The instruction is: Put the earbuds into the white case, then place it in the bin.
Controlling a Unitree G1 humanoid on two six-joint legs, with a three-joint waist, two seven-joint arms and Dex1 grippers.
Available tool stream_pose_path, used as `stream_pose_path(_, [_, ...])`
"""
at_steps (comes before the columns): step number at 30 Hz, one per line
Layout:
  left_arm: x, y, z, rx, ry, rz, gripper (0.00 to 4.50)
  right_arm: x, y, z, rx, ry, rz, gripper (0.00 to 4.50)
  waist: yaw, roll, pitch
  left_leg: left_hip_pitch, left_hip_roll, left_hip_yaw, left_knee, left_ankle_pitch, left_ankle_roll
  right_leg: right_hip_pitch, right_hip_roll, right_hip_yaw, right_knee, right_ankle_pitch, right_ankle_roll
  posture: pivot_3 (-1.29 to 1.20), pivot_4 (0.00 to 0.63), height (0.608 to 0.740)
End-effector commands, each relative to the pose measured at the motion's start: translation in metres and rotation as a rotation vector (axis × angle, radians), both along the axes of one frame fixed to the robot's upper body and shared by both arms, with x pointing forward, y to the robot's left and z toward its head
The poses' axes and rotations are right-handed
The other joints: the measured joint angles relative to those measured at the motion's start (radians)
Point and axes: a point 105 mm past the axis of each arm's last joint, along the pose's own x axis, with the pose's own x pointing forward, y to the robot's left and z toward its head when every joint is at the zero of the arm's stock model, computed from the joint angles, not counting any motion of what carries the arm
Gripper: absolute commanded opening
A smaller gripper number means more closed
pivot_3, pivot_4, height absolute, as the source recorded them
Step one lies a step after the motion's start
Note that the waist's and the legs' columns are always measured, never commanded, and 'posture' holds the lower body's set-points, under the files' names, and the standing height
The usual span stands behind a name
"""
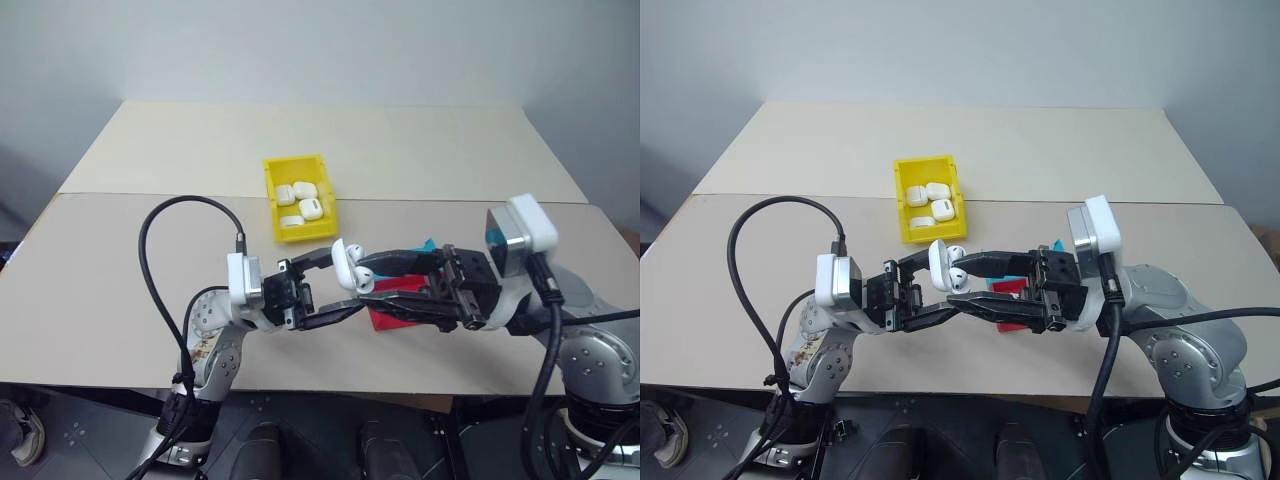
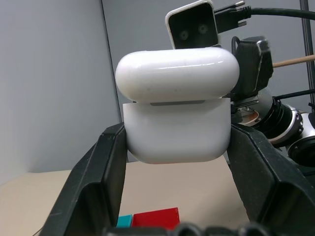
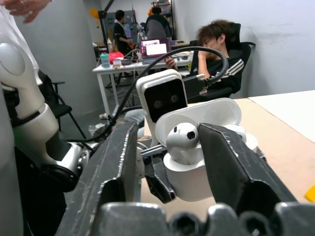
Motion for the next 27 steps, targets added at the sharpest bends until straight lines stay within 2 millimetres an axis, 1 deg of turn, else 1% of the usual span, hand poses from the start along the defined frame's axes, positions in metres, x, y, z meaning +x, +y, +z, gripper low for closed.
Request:
stream_pose_path(1, [-0.005,0.001,0.01,-0.035,-0.058,-0.008,2.76,-0.003,0.001,-0.002,-0.02,-0.019,0.006,2.24,0.0,0.0,0.0,0.0,0.0,0.0,0.0,0.0,0.0,0.0,0.0,0.0,0.0,0.0,0.0,0.0,0.15,0.74])
stream_pose_path(5, [-0.004,0.002,0.008,-0.027,-0.059,-0.004,2.76,-0.003,-0.001,-0.001,-0.017,-0.036,-0.001,2.24,0.0,0.0,0.0,0.0,0.0,0.0,0.0,0.0,0.0,0.0,0.0,0.0,0.0,0.0,0.0,0.0,0.15,0.74])
stream_pose_path(8, [-0.004,0.002,0.007,-0.024,-0.06,-0.003,2.76,-0.004,-0.007,0.003,-0.008,-0.047,-0.002,2.24,0.0,0.0,0.0,0.0,0.0,0.0,0.0,0.0,0.0,0.0,0.0,0.0,0.0,0.0,0.0,0.0,0.15,0.74])
stream_pose_path(13, [0.0,0.003,0.003,-0.006,-0.058,0.007,2.76,-0.006,-0.018,0.022,0.018,-0.105,-0.012,2.24,0.0,0.0,0.0,0.0,0.0,0.0,0.0,0.0,0.0,0.0,0.0,0.0,0.0,0.0,0.0,0.0,0.15,0.74])
stream_pose_path(16, [0.004,0.001,0.0,0.003,-0.051,0.018,2.76,-0.003,-0.018,0.042,-0.03,-0.162,-0.025,2.24,-0.004,0.0,0.0,0.0,0.0,0.0,0.0,0.0,0.0,0.0,0.0,0.0,0.0,0.0,0.0,0.0,0.15,0.74])
stream_pose_path(18, [0.006,0.0,-0.003,0.008,-0.054,0.021,2.76,0.0,-0.014,0.05,-0.086,-0.172,-0.019,2.24,-0.004,0.0,0.0,0.001,0.0,0.0,0.0,0.0,0.0,0.0,0.0,0.0,0.0,0.0,0.0,0.0,0.15,0.74])
stream_pose_path(21, [0.01,-0.003,-0.006,0.012,-0.06,0.02,2.76,0.004,-0.005,0.062,-0.167,-0.2,-0.019,1.67,-0.003,-0.001,0.0,0.0,0.0,0.0,0.0,0.0,0.0,0.0,0.0,0.0,0.0,0.0,0.0,0.0,0.15,0.74])
stream_pose_path(22, [0.011,-0.003,-0.006,0.012,-0.062,0.02,2.76,0.005,-0.001,0.063,-0.2,-0.211,-0.018,1.36,-0.002,0.0,0.0,0.0,0.0,0.0,0.0,0.0,0.0,-0.001,0.0,0.0,0.0,0.0,0.0,0.0,0.15,0.74])
stream_pose_path(23, [0.012,-0.004,-0.006,0.014,-0.065,0.021,2.76,0.005,0.002,0.061,-0.243,-0.234,-0.021,1.06,-0.001,-0.001,0.0,-0.001,0.0,0.0,0.0,0.0,0.0,-0.001,0.0,0.0,0.0,0.0,0.0,0.0,0.15,0.74])
stream_pose_path(25, [0.015,-0.007,-0.007,0.013,-0.076,0.027,2.76,0.007,0.007,0.056,-0.298,-0.247,-0.012,0.29,0.002,-0.001,0.0,-0.001,0.0,0.0,0.0,0.0,0.0,-0.001,0.0,0.0,-0.001,0.0,0.0,0.0,0.15,0.74])
stream_pose_path(26, [0.017,-0.009,-0.007,0.015,-0.08,0.031,2.76,0.007,0.01,0.054,-0.314,-0.252,-0.007,0.01,0.003,-0.001,0.0,-0.001,0.0,0.0,0.0,0.0,0.0,-0.001,0.0,-0.001,-0.001,0.0,0.0,0.0,0.15,0.74])
stream_pose_path(27, [0.019,-0.01,-0.008,0.015,-0.085,0.034,2.76,0.008,0.013,0.053,-0.325,-0.256,0.001,0.01,0.003,-0.001,0.0,-0.002,0.0,0.0,0.0,0.0,0.0,-0.001,0.0,-0.001,-0.001,0.0,0.0,0.0,0.15,0.74])
